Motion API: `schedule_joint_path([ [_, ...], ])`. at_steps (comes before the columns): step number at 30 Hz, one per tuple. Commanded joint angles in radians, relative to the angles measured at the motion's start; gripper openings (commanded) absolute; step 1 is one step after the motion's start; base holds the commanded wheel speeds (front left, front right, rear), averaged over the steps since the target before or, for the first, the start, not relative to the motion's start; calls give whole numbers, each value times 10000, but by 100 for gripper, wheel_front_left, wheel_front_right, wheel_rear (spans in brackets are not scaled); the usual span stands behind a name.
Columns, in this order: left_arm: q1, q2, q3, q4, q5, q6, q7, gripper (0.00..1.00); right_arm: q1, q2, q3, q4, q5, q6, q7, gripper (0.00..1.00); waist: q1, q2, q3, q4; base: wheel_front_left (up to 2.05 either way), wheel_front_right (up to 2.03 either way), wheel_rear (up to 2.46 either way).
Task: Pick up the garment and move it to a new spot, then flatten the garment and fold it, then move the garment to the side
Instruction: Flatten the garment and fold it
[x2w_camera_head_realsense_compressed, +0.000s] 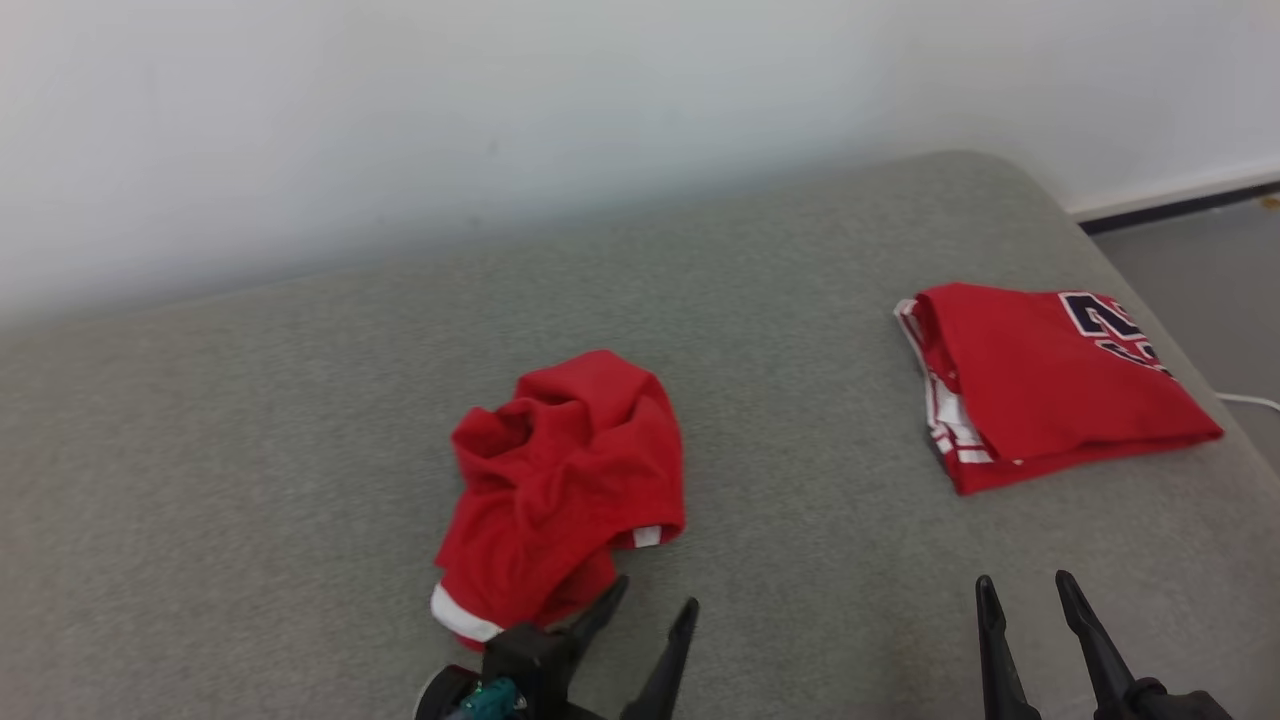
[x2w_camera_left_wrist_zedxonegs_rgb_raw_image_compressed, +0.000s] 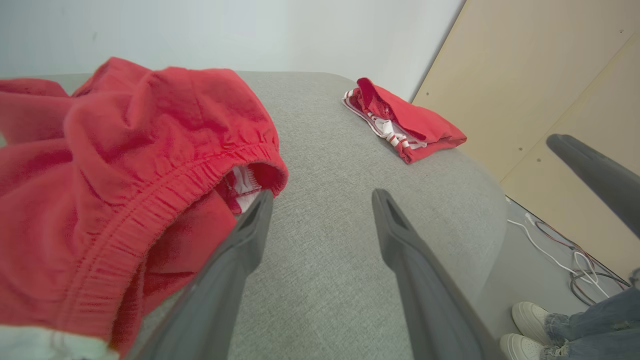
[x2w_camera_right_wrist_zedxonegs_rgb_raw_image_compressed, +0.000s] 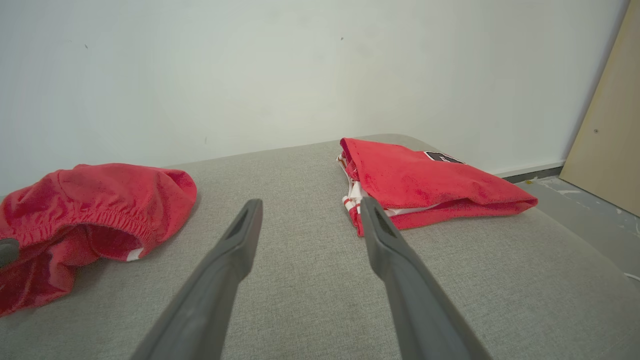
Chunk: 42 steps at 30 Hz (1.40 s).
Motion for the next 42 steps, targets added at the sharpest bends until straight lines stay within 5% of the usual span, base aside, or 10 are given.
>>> schedule_joint_path([
  [1,-326,27,50,245,-182,236,-49,100,-75,1,-9,-24,39,-29,-46,100,-1,-1,397,-901,0,0,0],
  [10,-1464,25,55,1756,-1174,1695,-340,100,-192,7,-40,-112,204,-28,-46,100,-1,-1,844,-2000,0,0,0],
  [20,-2446,19,-405,2881,-2245,3174,-878,100,-290,6,-37,-160,285,-29,-46,100,-1,-1,1062,-2119,0,0,0],
  [28,-3122,17,-820,3346,-3125,3661,-1182,100,-403,4,88,-99,295,-29,-46,100,-1,-1,1060,-1992,0,0,0],
  [29,-3196,14,-885,3337,-3143,3664,-1204,38,-399,4,90,-96,304,-29,-46,100,-1,-1,1052,-1971,0,0,0],
  [30,-3257,16,-943,3303,-3166,3645,-1234,0,-390,4,73,-95,314,-29,-47,100,-1,-1,1043,-1939,0,0,0],
  [42,-4316,14,-775,1328,-3525,2973,-1268,0,-303,4,34,-40,256,-28,-46,100,-1,-1,758,-1363,0,0,0],
])
